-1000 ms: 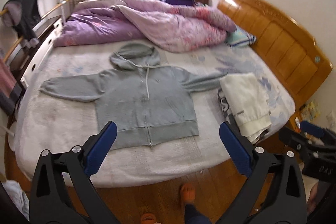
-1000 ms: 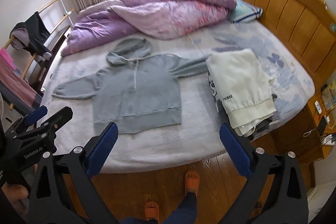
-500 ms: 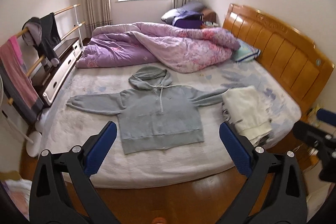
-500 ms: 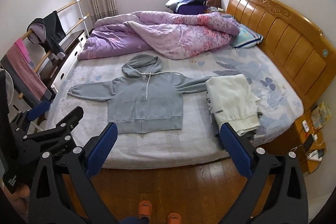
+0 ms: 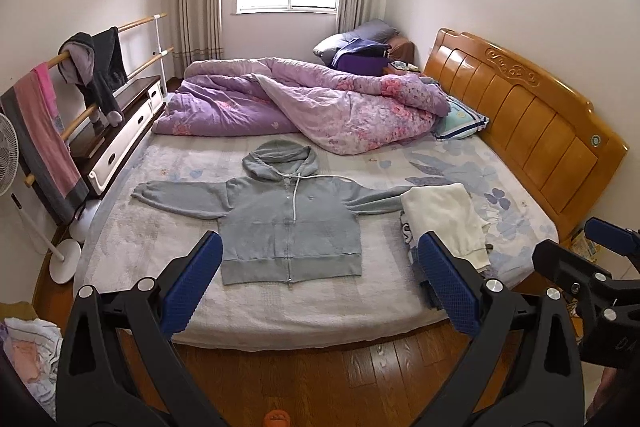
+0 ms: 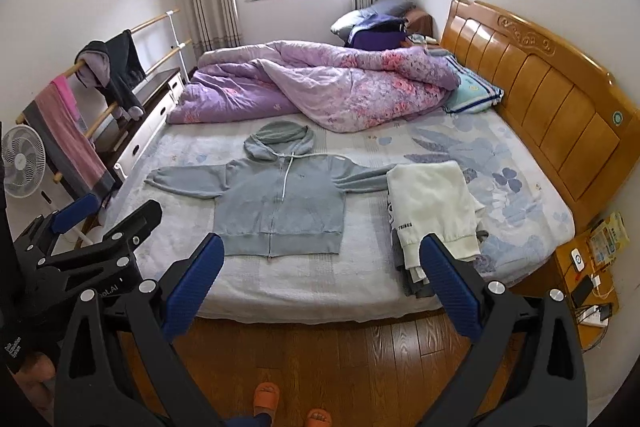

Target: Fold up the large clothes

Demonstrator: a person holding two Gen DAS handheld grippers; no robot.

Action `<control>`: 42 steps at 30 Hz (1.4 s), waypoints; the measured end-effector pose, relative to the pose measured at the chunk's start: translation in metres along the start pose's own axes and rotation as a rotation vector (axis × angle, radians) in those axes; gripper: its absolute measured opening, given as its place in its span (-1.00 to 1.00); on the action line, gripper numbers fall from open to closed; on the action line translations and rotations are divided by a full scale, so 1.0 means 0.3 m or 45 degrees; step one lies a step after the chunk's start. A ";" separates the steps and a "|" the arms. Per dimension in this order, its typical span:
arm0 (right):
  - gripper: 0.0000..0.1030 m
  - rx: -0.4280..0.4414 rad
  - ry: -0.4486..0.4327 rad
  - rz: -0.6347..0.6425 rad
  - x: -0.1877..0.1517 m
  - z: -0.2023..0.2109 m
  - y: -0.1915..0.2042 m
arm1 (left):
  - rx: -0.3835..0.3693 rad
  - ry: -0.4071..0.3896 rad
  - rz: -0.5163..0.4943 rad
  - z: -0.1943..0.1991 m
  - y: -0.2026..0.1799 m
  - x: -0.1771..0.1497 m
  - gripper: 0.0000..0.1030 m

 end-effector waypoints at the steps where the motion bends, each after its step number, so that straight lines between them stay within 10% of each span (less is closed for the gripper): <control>1: 0.84 -0.005 -0.009 0.011 0.001 0.009 -0.001 | 0.002 -0.001 0.003 0.011 -0.007 0.001 0.90; 42: 0.84 -0.101 -0.205 0.057 0.128 0.122 0.076 | 0.095 -0.163 -0.088 0.161 0.056 0.163 0.90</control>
Point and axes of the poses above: each gripper's, at about its wrist camera, not at the fingertips, and z roughly against the way its jaws point, y to its left, x to its top, the point moved 9 cm from there along -z, roughly the way its jaws point, and after that the axes turned 5 degrees about -x, right-handed, at the moved point
